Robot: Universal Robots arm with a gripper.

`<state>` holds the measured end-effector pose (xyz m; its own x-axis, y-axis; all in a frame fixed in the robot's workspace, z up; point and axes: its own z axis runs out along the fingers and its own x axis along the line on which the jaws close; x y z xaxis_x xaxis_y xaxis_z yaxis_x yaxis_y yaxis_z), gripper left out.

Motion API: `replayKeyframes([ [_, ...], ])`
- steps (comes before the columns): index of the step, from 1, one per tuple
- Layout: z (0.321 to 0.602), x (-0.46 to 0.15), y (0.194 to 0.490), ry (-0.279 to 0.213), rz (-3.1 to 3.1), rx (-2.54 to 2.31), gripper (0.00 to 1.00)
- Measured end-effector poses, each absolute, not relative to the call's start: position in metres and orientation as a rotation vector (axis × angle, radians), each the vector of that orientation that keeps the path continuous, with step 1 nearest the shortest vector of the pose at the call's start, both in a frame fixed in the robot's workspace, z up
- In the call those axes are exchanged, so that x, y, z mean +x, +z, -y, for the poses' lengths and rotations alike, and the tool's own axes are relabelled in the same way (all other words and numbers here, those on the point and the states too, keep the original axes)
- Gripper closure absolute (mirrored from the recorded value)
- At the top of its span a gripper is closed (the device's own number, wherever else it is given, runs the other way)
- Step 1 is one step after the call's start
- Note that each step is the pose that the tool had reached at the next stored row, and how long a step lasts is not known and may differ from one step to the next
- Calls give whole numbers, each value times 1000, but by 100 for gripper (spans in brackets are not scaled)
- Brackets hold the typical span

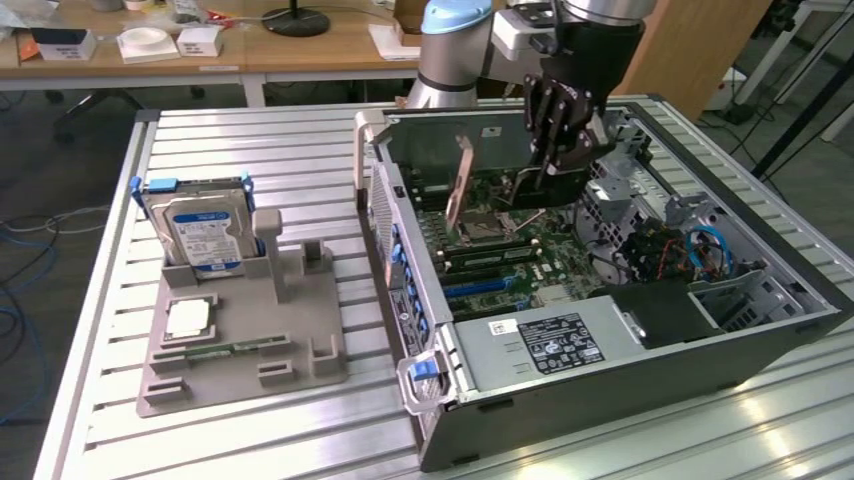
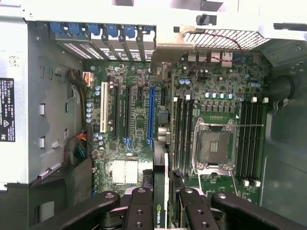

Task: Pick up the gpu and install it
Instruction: 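Insert the gpu into the slot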

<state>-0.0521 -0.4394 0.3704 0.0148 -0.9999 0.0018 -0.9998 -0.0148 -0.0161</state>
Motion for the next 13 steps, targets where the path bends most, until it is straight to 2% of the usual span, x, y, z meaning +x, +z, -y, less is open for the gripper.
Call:
replayKeyframes([
  [13,443,-55,353,-28,-2199,-2222,74],
])
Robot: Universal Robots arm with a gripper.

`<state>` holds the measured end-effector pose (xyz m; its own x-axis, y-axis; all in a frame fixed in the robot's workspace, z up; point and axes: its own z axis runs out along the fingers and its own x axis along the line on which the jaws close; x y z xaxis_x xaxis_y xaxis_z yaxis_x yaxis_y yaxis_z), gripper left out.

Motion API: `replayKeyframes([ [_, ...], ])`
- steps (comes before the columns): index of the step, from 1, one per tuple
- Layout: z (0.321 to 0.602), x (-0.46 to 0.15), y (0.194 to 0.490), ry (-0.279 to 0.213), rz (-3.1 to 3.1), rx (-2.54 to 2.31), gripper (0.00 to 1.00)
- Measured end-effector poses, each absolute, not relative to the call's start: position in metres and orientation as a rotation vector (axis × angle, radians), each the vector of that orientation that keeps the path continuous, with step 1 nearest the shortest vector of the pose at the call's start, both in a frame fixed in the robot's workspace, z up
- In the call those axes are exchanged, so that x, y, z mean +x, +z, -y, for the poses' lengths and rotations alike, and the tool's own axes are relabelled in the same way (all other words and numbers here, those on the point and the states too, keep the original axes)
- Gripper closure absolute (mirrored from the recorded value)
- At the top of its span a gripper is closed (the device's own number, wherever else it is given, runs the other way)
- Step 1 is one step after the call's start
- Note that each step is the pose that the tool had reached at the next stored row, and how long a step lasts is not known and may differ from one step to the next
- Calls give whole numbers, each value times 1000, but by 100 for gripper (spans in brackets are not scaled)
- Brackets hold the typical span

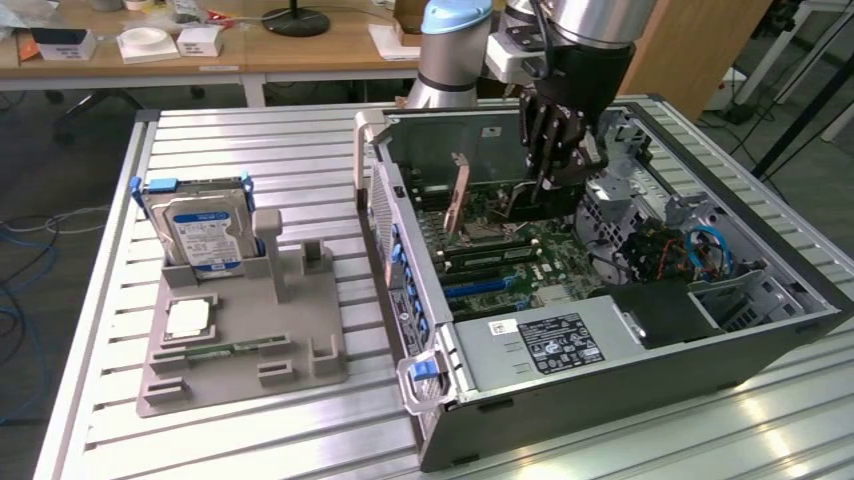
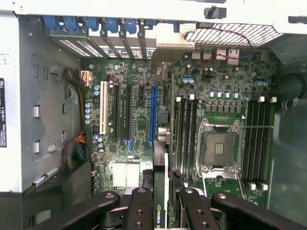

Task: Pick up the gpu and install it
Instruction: 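Insert the gpu into the slot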

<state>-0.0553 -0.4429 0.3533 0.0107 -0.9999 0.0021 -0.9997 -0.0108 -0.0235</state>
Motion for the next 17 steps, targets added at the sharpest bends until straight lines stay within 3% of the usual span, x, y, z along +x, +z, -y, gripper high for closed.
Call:
replayKeyframes([
  [17,447,-58,325,-28,-2199,-2222,74],
])
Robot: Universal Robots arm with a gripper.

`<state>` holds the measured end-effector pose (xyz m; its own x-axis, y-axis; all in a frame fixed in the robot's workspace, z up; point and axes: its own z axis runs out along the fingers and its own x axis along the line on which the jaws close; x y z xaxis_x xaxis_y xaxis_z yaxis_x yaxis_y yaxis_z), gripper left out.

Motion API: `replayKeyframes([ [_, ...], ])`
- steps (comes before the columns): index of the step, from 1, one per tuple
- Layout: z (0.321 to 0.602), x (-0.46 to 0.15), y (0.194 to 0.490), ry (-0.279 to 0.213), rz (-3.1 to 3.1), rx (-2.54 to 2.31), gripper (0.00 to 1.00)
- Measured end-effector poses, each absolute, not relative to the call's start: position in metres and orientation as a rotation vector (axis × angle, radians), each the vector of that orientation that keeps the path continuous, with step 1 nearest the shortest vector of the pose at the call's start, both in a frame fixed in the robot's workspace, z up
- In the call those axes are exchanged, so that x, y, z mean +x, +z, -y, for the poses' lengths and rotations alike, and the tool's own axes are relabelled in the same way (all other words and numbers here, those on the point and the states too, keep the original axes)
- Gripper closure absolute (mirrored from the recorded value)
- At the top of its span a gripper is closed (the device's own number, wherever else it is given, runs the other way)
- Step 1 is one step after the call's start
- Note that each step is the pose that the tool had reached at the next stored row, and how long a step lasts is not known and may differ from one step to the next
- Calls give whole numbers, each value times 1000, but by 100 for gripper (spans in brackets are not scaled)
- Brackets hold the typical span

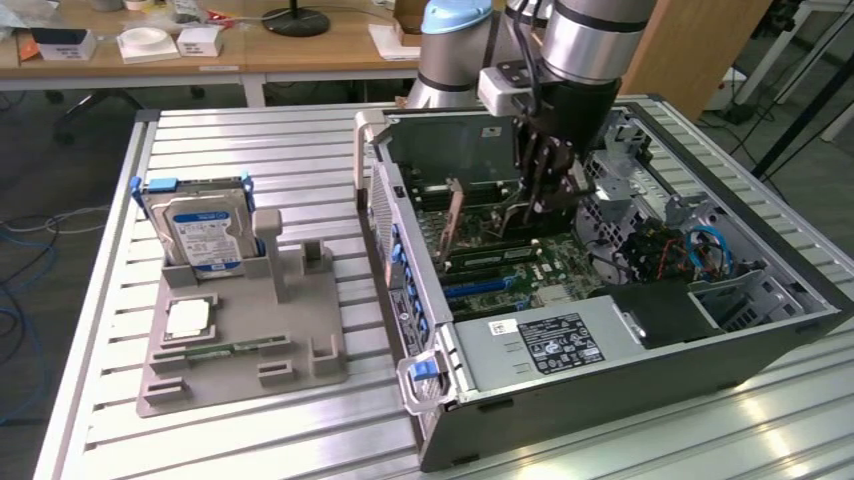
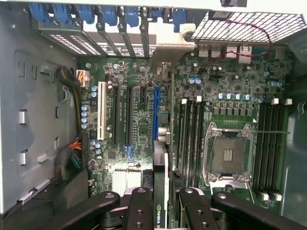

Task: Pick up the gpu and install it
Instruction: 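Insert the gpu into the slot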

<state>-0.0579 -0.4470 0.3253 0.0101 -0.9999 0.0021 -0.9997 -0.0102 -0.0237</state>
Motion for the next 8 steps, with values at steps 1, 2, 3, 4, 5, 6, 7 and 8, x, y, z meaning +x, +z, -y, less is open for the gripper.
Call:
replayKeyframes([
  [1,447,-58,324,-28,-2199,-2222,74],
  [2,447,-58,322,-28,-2199,-2222,74],
  [3,447,-58,321,-28,-2199,-2222,74],
  [4,448,-58,319,-28,-2199,-2222,74],
  [5,448,-58,318,-28,-2199,-2222,74],
  [6,448,-58,316,-28,-2199,-2222,74],
  [7,448,-58,315,-28,-2199,-2222,74],
  [8,448,-58,314,-28,-2199,-2222,74],
])
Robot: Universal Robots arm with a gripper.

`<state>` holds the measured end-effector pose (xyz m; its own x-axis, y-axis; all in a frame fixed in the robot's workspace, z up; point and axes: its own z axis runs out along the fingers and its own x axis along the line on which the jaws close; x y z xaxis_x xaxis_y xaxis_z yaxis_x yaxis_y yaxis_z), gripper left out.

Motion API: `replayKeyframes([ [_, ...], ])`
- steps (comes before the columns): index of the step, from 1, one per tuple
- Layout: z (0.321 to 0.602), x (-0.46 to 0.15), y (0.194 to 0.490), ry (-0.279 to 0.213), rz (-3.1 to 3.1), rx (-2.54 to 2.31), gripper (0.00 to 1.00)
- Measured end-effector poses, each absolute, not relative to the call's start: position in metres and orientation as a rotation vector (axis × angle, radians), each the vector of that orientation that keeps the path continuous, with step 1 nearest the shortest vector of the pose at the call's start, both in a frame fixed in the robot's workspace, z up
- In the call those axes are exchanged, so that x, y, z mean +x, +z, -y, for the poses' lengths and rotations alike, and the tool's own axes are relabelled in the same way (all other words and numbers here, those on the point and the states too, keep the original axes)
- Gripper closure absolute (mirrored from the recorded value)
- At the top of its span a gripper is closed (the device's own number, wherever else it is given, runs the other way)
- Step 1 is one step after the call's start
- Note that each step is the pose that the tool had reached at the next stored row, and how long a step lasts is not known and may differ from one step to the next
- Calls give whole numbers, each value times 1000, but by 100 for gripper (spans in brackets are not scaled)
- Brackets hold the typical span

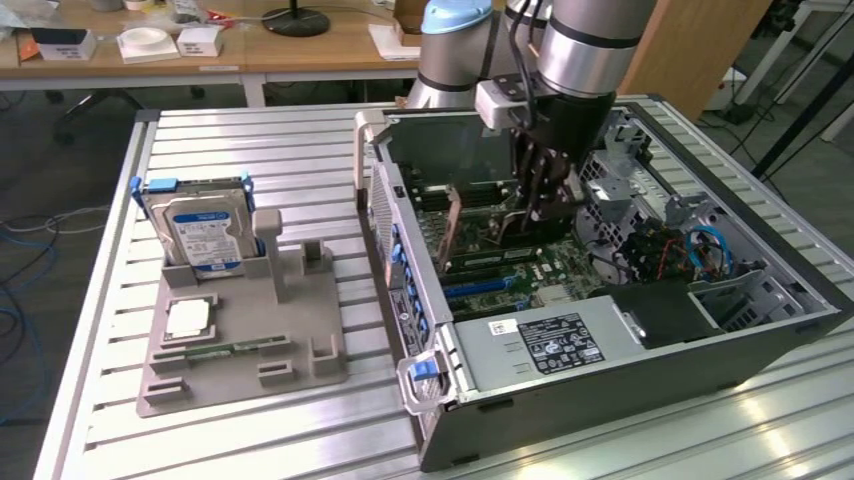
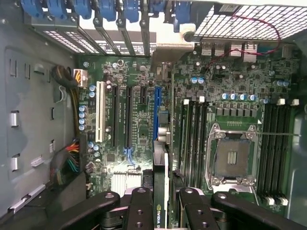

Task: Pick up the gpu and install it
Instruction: 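Insert the gpu into the slot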

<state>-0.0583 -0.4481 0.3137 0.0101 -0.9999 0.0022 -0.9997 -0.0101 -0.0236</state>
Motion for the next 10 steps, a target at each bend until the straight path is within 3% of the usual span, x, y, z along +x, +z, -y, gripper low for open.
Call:
replayKeyframes([
  [10,448,-59,308,-28,-2199,-2222,74],
])
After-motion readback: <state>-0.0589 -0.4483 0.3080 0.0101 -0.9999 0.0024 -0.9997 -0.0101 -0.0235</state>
